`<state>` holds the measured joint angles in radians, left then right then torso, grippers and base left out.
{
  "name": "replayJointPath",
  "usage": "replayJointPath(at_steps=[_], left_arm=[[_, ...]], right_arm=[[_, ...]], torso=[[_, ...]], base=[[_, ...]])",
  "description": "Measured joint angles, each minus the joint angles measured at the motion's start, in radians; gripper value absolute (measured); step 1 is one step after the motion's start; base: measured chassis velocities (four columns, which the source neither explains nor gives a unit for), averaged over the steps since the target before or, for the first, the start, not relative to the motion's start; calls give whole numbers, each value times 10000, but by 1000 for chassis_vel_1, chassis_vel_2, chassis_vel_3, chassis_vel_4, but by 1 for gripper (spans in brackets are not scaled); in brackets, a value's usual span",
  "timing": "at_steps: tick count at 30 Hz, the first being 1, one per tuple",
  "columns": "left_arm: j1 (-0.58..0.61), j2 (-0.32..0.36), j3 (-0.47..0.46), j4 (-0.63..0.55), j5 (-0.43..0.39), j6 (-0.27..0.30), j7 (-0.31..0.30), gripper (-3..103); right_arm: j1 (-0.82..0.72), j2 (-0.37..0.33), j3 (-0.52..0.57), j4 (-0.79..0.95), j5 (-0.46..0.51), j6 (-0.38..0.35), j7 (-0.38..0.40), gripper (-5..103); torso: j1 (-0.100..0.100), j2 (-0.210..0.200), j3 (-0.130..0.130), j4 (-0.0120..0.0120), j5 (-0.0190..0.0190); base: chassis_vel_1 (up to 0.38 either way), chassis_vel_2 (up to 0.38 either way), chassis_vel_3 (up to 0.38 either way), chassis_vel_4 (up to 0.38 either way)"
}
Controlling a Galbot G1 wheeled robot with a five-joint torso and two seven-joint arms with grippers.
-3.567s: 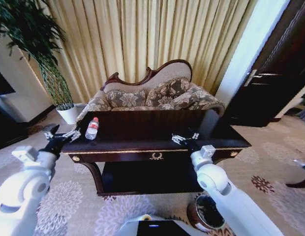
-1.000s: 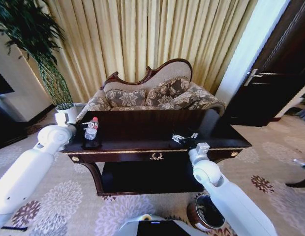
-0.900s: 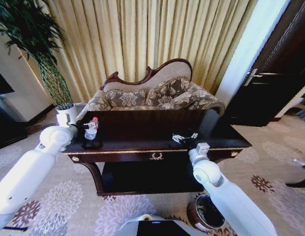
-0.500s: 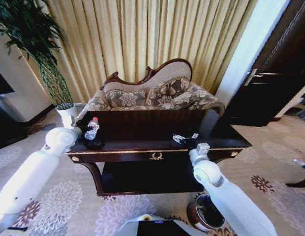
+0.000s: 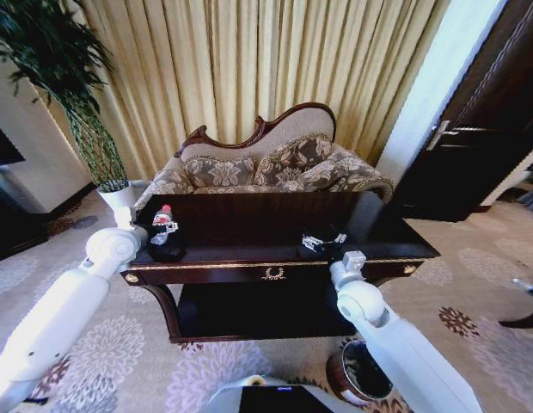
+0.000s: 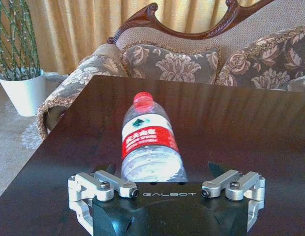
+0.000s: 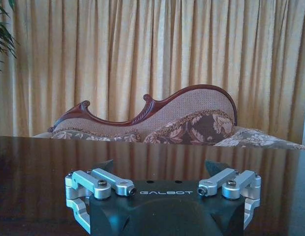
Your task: Move to the front of the table and place the trash on the table into the trash bin.
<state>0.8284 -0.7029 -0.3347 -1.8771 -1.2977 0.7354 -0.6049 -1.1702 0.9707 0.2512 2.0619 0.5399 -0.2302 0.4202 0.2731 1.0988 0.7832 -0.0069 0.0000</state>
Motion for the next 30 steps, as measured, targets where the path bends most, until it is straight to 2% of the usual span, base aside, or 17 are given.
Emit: replayJointPath(at_steps=[8, 10, 12, 13, 15, 16, 18, 19, 21, 22, 24, 27, 30], left_arm=[[149, -34, -77, -22, 3, 0, -6, 100], [156, -51, -87, -25, -14, 0, -24, 103], [156, -67, -91, -25, -54, 0, -65, 95], [156, -67, -91, -25, -54, 0, -65, 95], [149, -85, -92, -23, -133, 0, -152, 85], [149, -85, -92, -23, -133, 0, -152, 85], [148, -93, -101, -20, -157, 0, -171, 74], [148, -93, -101, -20, -157, 0, -171, 74], [156, -97, -124, -14, -156, -1, -171, 63], [156, -97, -124, -14, -156, -1, -171, 63], [175, -111, -168, -5, -154, -4, -163, 54], [194, -133, -199, -7, -123, -6, -139, 48], [270, -182, -282, -32, 373, -2, 238, 42]], right_arm=[[12, 22, -18, -69, -17, 18, 0, 100], [14, 19, -18, -82, -17, 22, 0, 100], [22, 19, -18, -101, -18, 26, 0, 100], [22, 19, -18, -101, -18, 26, 0, 100], [29, 19, -18, -114, -17, 29, 0, 100], [29, 19, -18, -114, -17, 29, 0, 100], [34, 20, -18, -126, -18, 32, 2, 100], [34, 20, -18, -126, -18, 32, 2, 100], [43, 21, -15, -139, -20, 37, 5, 100], [43, 21, -15, -139, -20, 37, 5, 100], [50, 21, -7, -155, -30, 45, 15, 100], [50, 18, -5, -158, -35, 47, 32, 100], [50, 13, -1, -157, -35, 47, 70, 100]], torso=[[0, 0, 0, -1, 0], [0, 0, 0, -1, 0], [0, 0, 0, -1, 0], [0, 0, 0, -1, 0], [0, 0, 0, -1, 0], [0, 0, 0, -1, 0], [0, 0, 0, -1, 0], [0, 0, 0, -1, 0], [0, 0, 0, -1, 0], [0, 0, 0, -1, 0], [0, 0, 0, -1, 3], [0, 1, -1, -1, 3], [0, 0, 0, -1, 0]], base=[[0, 0, 0, 0], [0, 0, 0, 0], [0, 0, 0, 0], [0, 0, 0, 0], [0, 0, 0, 0], [0, 0, 0, 0], [0, 0, 0, 0], [0, 0, 0, 0], [0, 0, 0, 0], [0, 0, 0, 0], [0, 0, 0, 0], [0, 0, 0, 0], [0, 0, 0, 0]])
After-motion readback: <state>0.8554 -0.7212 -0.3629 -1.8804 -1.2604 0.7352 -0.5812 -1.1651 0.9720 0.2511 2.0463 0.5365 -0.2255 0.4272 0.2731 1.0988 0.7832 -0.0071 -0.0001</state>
